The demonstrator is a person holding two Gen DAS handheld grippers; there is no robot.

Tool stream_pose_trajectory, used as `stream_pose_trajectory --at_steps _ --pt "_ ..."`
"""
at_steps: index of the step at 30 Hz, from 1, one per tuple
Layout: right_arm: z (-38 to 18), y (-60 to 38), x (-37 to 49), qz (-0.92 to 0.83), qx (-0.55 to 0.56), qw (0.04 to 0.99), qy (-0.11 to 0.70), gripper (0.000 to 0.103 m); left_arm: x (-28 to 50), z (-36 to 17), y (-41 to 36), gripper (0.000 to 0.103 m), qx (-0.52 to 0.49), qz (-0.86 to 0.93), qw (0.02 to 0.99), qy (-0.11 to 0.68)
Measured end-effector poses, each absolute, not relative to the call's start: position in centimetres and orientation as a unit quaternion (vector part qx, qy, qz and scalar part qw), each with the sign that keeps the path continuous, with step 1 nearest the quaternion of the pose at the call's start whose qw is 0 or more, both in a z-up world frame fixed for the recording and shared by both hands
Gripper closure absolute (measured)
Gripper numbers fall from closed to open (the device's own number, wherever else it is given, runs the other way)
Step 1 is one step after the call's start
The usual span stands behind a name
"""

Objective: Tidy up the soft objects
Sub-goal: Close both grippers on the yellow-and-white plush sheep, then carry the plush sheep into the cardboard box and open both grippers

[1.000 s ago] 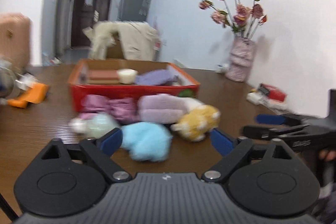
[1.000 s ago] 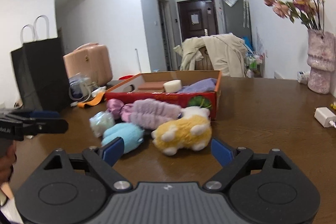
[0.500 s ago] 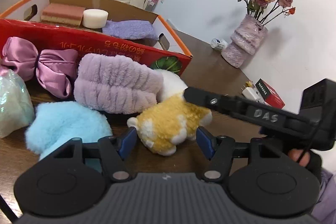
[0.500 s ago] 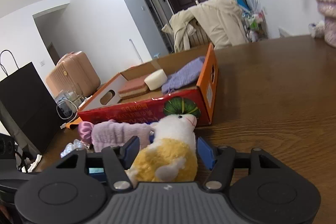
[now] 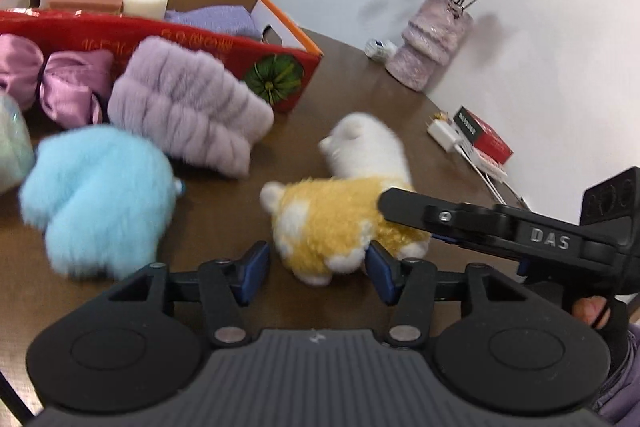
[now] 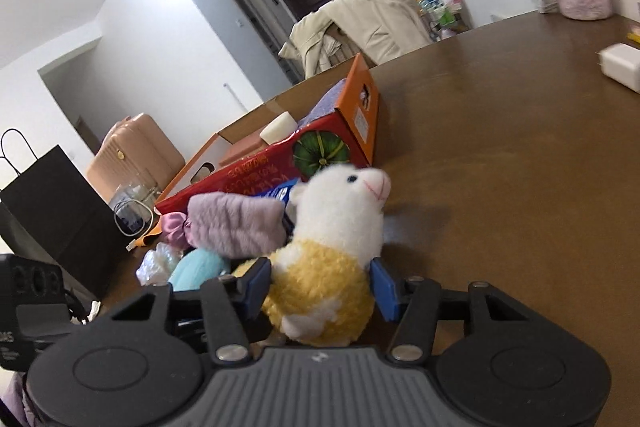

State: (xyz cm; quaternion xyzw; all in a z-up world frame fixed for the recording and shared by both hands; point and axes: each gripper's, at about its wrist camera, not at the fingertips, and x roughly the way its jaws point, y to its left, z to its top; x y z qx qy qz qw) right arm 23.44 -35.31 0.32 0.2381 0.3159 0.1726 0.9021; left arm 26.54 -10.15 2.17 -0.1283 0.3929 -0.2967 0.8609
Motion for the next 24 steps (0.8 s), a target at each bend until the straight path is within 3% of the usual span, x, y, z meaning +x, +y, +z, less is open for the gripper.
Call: stream_pose_trajectory --at_steps 2,16,24 --pt "0.2 -35.4 22.3 0.172 0.242 0.902 0.313 0.052 25.9 2.2 -9.8 0.058 -0.139 -0.307 0.857 0.389" --pt "2.1 -35.2 19.9 0.195 0.241 0.903 0.296 0.055 22.8 4.9 -8.6 0.055 -0.138 -0.312 0.873 0.35" --pt "8.4 -34.3 26.8 0.244 0.199 0.915 0.253 0.055 28.6 10.8 -7.4 0.055 -0.137 -0.292 0.901 0.29"
